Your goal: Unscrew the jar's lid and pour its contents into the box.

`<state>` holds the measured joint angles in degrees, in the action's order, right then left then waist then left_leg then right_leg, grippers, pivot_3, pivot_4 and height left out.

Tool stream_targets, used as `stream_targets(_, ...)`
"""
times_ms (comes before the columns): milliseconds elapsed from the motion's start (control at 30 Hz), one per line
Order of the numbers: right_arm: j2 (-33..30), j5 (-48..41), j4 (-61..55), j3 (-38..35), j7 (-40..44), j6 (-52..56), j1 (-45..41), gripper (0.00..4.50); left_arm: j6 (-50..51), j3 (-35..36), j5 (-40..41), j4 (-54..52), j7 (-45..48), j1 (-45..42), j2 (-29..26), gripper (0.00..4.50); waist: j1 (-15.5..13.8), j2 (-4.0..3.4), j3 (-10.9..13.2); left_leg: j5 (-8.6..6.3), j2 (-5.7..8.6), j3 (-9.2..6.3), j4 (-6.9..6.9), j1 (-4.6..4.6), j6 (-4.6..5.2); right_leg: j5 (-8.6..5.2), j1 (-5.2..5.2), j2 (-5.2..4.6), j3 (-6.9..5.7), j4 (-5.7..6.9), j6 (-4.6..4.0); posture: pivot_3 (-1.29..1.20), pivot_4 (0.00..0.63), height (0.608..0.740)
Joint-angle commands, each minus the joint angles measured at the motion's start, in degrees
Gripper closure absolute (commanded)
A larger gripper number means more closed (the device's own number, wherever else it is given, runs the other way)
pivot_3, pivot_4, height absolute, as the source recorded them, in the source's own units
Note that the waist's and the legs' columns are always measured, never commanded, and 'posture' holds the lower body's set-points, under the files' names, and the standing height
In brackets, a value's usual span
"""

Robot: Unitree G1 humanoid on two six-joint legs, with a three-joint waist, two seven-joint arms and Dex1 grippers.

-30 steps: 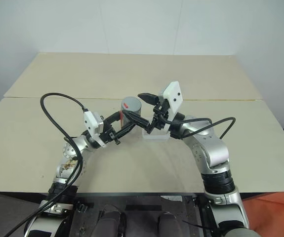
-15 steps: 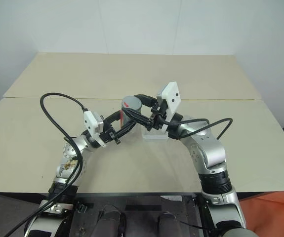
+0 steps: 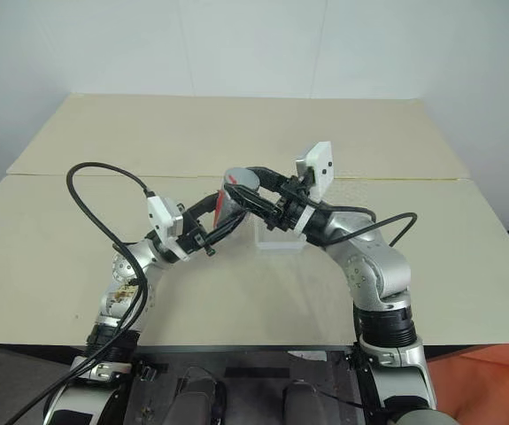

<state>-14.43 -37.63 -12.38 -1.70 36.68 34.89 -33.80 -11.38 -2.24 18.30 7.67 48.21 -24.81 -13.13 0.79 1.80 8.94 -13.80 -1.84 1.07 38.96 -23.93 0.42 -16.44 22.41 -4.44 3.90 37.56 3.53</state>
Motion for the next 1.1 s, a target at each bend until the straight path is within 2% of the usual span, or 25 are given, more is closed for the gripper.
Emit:
stream_targets(33,0.8,-4.6,-3.2,-2.9,-0.6,0.2,-3.8,1.72,-0.1,-0.6,-0.6,0.4,0.0,0.2,-0.2,2.41,0.3,-0.03,0.0,0.00,0.00,0.01,-0.01,0.00,0.00,0.00,0.02,0.00,0.00,0.01,0.00,0.00,0.150,0.740)
stream_targets(200,-0.7,-0.9,-4.8,0.2,1.6,-3.3,-3.0,1.72,-0.1,-0.7,-0.5,0.4,-0.1,0.1,-0.2,2.41,0.1,-0.03,0.0,0.00,0.00,0.01,-0.03,-0.02,0.00,0.00,0.02,0.00,0.00,0.01,0.00,0.00,0.150,0.740)
stream_targets(333,-1.0,-0.9,-4.0,-1.9,0.2,-4.5,-4.0,1.72,0.0,-0.6,-0.3,0.3,-0.5,0.2,-0.1,2.41,0.0,-0.03,0.0,0.00,0.00,0.00,-0.02,-0.03,0.00,0.00,0.03,0.00,0.00,0.01,0.00,0.00,0.150,0.740)
stream_targets(433,-4.6,0.3,-3.8,-5.1,-1.0,-4.9,-3.4,1.72,0.0,-0.3,-0.3,-0.1,-0.7,0.4,-0.3,2.41,-0.1,-0.03,0.0,0.00,0.01,0.00,-0.02,-0.03,0.00,0.00,0.01,-0.01,0.00,0.00,0.00,0.00,0.150,0.740)
stream_targets(567,-15.2,5.4,-5.6,-8.2,-0.7,-3.8,3.7,1.72,0.3,0.9,-0.4,-0.5,-2.1,0.4,-1.1,2.41,-0.7,-0.03,0.0,-0.01,0.03,-0.01,-0.02,-0.06,0.02,0.00,-0.05,-0.03,-0.05,-0.14,0.00,0.00,0.150,0.740)
stream_targets(700,-21.7,8.1,-6.0,-10.8,-4.1,1.9,13.9,1.72,0.9,2.4,-0.1,0.4,-3.4,-0.7,-2.1,2.41,-0.6,-0.03,0.0,-0.02,-0.01,0.00,-0.11,-0.10,0.03,0.00,-0.04,0.00,-0.05,-0.35,0.00,0.00,0.150,0.740)
stream_targets(833,-23.3,10.0,-5.9,-9.3,-8.1,8.9,21.3,1.72,1.3,2.8,-0.1,1.0,-3.5,-1.4,-2.6,2.41,-0.2,-0.03,0.0,-0.02,-0.02,0.00,-0.10,-0.11,0.03,0.00,-0.04,0.01,-0.04,-0.33,0.00,0.00,0.150,0.740)
stream_targets(900,-24.0,13.2,-5.9,-6.9,-8.7,8.3,24.4,1.72,1.5,2.8,-0.2,1.3,-3.5,-1.8,-2.7,2.41,-0.1,-0.03,0.0,-0.02,-0.02,0.00,-0.10,-0.09,0.03,0.00,-0.06,0.01,-0.04,-0.32,0.00,0.00,0.150,0.740)
stream_targets(967,-23.9,16.1,-4.9,-5.1,-9.9,7.7,26.4,1.72,2.0,2.7,-0.5,1.7,-3.5,-2.2,-2.9,2.41,0.0,-0.03,0.0,-0.02,-0.01,0.00,-0.09,-0.09,0.03,0.00,-0.06,0.01,-0.03,-0.33,0.00,0.00,0.150,0.740)
stream_targets(1033,-23.5,14.9,-4.3,-5.8,-10.0,10.8,26.6,1.72,2.8,2.6,-0.7,1.8,-3.8,-2.4,-3.2,2.41,0.0,-0.03,0.0,-0.02,0.01,0.00,-0.08,-0.09,0.03,0.00,-0.06,0.01,-0.02,-0.33,0.00,0.00,0.150,0.740)
stream_targets(1100,-24.2,13.9,-4.5,-6.2,-8.8,12.8,27.0,1.00,3.4,2.5,-1.0,1.9,-4.1,-2.5,-3.4,2.41,-0.1,-0.03,0.0,-0.02,0.01,-0.02,-0.07,-0.05,0.03,0.01,-0.13,0.03,-0.02,-0.35,0.02,0.00,0.150,0.740)
